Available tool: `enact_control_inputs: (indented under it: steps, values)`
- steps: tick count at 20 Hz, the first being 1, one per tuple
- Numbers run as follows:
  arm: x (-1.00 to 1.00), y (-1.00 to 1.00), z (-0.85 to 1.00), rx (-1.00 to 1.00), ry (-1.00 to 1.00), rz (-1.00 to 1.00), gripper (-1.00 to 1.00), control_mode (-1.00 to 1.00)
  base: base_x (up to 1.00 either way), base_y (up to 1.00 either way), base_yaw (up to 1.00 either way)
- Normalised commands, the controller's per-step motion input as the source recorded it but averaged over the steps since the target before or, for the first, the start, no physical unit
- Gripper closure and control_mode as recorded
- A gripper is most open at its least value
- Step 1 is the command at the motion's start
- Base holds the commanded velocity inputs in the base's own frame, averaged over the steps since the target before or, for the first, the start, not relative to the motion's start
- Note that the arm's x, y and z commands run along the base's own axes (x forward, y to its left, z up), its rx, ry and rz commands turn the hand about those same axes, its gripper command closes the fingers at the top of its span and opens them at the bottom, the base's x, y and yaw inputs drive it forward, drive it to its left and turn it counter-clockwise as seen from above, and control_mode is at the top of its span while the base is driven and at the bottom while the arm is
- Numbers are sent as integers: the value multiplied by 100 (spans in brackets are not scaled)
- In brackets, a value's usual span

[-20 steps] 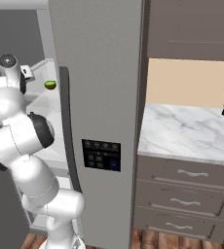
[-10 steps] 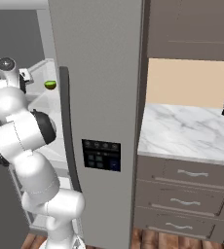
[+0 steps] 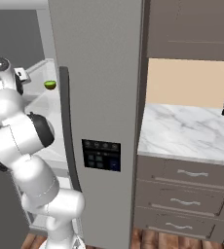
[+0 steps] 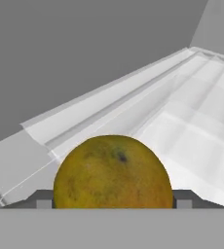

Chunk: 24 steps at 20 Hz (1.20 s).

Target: Pick the kiwi and orange from the fridge and place them inside the tupperware on the counter.

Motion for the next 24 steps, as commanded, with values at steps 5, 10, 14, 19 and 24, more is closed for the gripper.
enact_control_inputs:
  steps: [5,10,14,19,24]
  values:
    - [-100,-39,0,0,-9,-8,100,-100,0,0,0]
    - [-100,-69,12,3,-8,-16,100,-100,0,0,0]
    - [-100,-84,31,12,-6,-15,100,-100,0,0,0]
    - [-100,-62,56,21,-6,-3,100,-100,0,0,0]
    - [-100,-64,52,18,-3,0,100,-100,0,0,0]
